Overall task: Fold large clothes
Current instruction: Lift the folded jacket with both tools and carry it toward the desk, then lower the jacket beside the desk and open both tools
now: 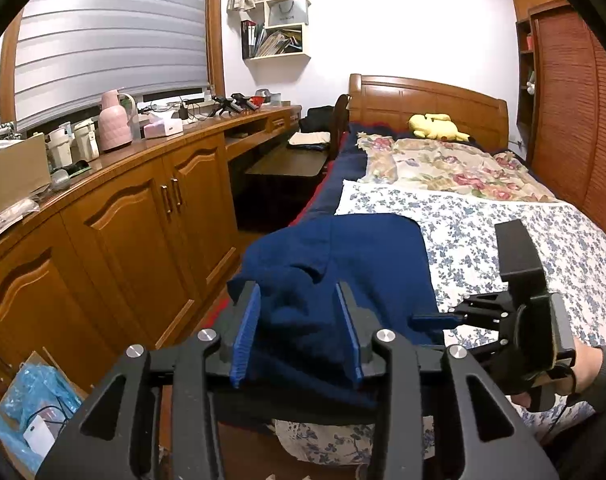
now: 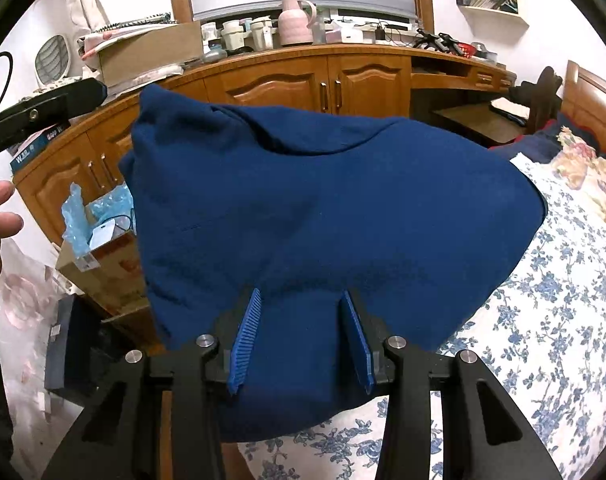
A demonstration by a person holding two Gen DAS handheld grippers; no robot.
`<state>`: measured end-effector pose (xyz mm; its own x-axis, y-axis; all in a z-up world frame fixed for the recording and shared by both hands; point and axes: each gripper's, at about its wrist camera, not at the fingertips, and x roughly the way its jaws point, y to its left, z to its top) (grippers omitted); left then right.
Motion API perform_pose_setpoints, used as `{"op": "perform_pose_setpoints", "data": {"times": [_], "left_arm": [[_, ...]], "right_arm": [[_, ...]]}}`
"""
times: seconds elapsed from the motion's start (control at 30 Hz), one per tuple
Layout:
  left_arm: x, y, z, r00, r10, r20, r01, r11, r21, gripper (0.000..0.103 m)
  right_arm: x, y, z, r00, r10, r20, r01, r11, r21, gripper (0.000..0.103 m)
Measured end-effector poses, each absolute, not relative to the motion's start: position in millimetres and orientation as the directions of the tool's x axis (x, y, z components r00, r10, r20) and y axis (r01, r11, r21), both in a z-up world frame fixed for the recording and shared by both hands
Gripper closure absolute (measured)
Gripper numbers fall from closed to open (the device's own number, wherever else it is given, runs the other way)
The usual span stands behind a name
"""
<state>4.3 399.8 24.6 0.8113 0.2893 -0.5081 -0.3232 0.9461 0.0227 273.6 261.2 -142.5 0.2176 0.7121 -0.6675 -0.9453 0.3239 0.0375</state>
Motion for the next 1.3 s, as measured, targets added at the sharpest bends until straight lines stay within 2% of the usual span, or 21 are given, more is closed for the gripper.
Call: {"op": "perform_pose_setpoints", "data": {"times": [0.3, 0.47, 0.57, 0.9, 1.17, 1.23, 1.3], "left_arm": [[20.5, 399.7, 7.3, 0.783, 0.29, -0.55, -0.327, 0.945, 0.033, 0.062], [30.0, 408.0, -9.5, 0.728, 0.366, -0.58, -0.383, 0.919, 0.099, 0.06], [26.6, 417.9, -17.7, 0.709, 0.377, -0.596, -0.405, 0.91, 0.093, 0.058], [13.9, 411.7, -17.0, 0.707, 0.39, -0.59, -0.428, 0.9, 0.082, 0.055], [9.0, 362.3, -1.6, 0.764, 0.339, -0.55, -0.356, 0.931, 0.079, 0.054], [12.7, 342.6, 0.8, 0.783, 0.311, -0.539, -0.323, 0.944, 0.075, 0.053], [16.1, 328.3, 1.1, 0.796, 0.284, -0.534, -0.296, 0.953, 0.066, 0.048]], "right_arm": [[264.2, 255.0, -140.9, 0.223, 0.713, -0.664, -0.942, 0.333, 0.041, 0.058], [261.9, 253.6, -141.1, 0.228, 0.718, -0.657, -0.941, 0.335, 0.04, 0.057], [259.0, 251.8, -140.4, 0.238, 0.719, -0.652, -0.941, 0.337, 0.028, 0.056], [244.5, 222.6, -128.9, 0.293, 0.717, -0.633, -0.927, 0.374, -0.006, 0.045], [232.0, 157.2, -123.9, 0.327, 0.729, -0.601, -0.91, 0.414, 0.007, 0.034], [229.6, 139.3, -122.7, 0.338, 0.73, -0.594, -0.904, 0.427, 0.009, 0.031], [228.6, 119.9, -121.4, 0.354, 0.728, -0.587, -0.895, 0.446, 0.015, 0.027]]}}
